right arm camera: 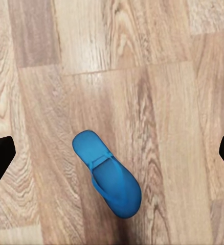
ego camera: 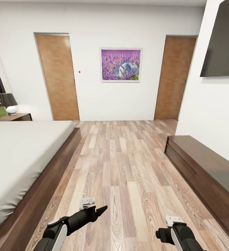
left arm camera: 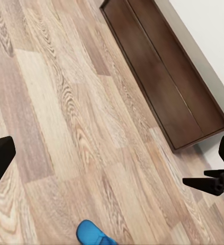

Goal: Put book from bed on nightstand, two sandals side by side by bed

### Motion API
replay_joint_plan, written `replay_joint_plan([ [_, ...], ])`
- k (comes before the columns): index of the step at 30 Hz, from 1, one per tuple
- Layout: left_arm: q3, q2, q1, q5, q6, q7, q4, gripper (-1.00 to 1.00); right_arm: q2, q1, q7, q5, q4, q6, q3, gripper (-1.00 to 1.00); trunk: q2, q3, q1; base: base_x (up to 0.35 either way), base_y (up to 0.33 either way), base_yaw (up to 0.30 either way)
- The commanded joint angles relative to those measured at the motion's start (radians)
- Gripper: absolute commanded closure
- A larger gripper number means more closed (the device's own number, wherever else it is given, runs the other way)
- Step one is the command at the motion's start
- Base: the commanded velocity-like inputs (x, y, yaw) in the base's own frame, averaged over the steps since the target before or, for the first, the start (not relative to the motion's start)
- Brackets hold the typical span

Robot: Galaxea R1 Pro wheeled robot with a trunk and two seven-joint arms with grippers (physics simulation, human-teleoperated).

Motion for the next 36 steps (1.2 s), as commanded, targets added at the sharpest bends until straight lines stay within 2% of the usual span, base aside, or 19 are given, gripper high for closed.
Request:
replay_joint_plan([
  [1,0.002,-0.001,-0.001,0.008,0.008,-0.001,0.001,-1.00,0.000,0.000,-0.002,0.001,0.000,0.005,0.000,-1.00,-0.008,-0.004,0.004,0.000,0.000,0.000],
  [10,-0.002,-0.002,-0.001,0.010,0.008,-0.002,0.004,-1.00,0.000,0.000,-0.002,0.002,0.001,0.005,0.012,-1.00,-0.071,-0.032,0.038,0.000,0.000,0.000],
  [31,-0.003,-0.003,-0.001,0.010,0.008,-0.002,0.004,-1.00,0.000,0.000,-0.002,0.002,0.001,0.005,0.013,-1.00,-0.218,-0.098,0.119,0.000,0.000,0.000],
  [36,-0.004,-0.004,-0.001,0.010,0.008,-0.002,0.004,-1.00,-0.001,0.000,-0.002,0.002,0.001,0.005,0.014,-1.00,-0.219,-0.118,0.121,0.000,0.000,0.000],
])
